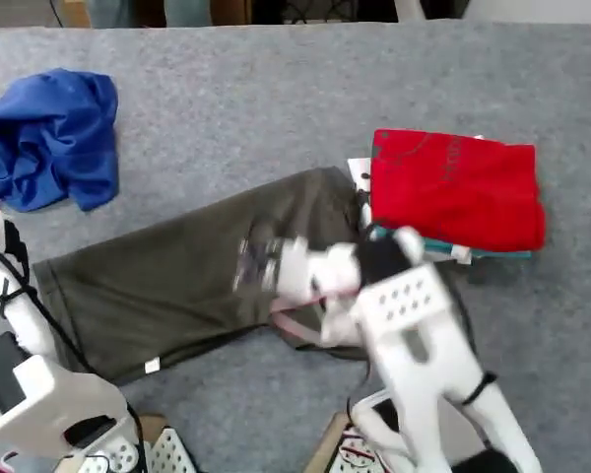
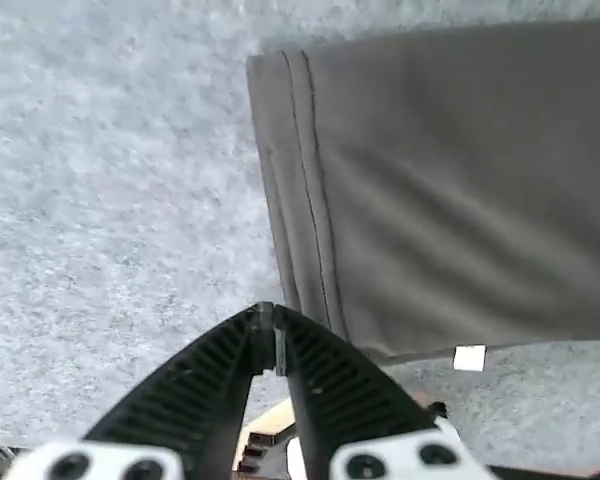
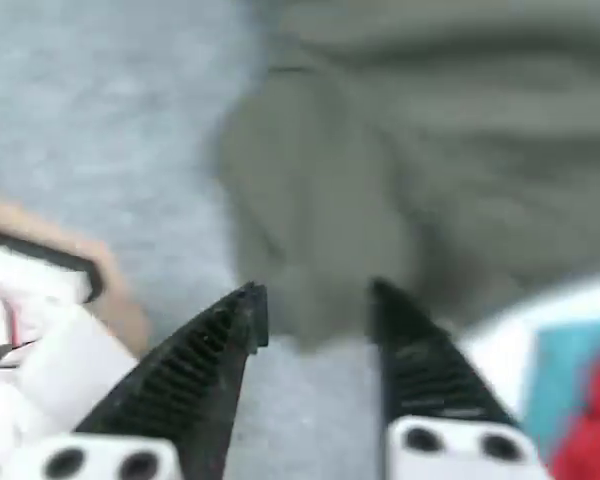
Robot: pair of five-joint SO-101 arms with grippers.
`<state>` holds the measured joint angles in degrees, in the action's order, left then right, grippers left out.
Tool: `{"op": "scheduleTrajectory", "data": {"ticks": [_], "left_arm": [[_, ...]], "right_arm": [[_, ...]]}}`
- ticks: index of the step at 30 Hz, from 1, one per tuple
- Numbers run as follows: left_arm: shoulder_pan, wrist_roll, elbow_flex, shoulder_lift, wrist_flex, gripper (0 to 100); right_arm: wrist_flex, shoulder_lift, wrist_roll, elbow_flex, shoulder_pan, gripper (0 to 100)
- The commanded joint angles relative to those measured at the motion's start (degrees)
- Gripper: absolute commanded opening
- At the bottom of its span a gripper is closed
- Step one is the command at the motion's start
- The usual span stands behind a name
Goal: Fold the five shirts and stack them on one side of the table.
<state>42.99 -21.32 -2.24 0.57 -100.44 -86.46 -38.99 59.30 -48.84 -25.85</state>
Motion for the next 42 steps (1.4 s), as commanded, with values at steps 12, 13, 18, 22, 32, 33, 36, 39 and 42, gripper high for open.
{"op": "scheduleTrajectory", "data": {"ticks": [12, 13, 18, 22, 32, 33, 36, 39, 42], "left_arm": [[0.7, -0.1, -6.7, -3.3, 3.4, 3], [0.6, -0.1, -6.5, -3.3, 3.4, 3], [0.6, -0.1, -6.6, -3.3, 3.4, 3], [0.6, -0.1, -6.8, -3.3, 3.4, 3], [1.6, -0.1, -6.8, -3.3, 3.2, 3], [2.0, -0.1, -6.8, -3.3, 3.3, 3], [3.6, -0.1, -6.8, -3.3, 3.4, 3], [4.8, -0.1, -6.8, -3.3, 3.4, 3], [4.9, -0.1, -6.8, -3.3, 3.4, 3]], "right_arm": [[32.2, -2.8, 0.2, -31.3, -6.7, 26.1], [33.2, -2.8, 0.2, -32.0, -6.1, 26.1], [34.5, -2.8, 0.2, -32.2, -2.0, 26.0], [34.4, -2.8, 0.2, -32.5, -1.5, 21.4], [22.2, -2.9, 0.4, -24.2, -1.6, 4.7], [19.5, -3.0, 0.4, -22.2, -1.8, 4.7], [14.5, -3.0, 0.4, -17.0, -1.8, 4.9], [14.9, -2.9, 0.5, -15.3, -1.8, 4.9], [18.0, -2.9, 0.5, -15.5, -1.6, 4.7]]}}
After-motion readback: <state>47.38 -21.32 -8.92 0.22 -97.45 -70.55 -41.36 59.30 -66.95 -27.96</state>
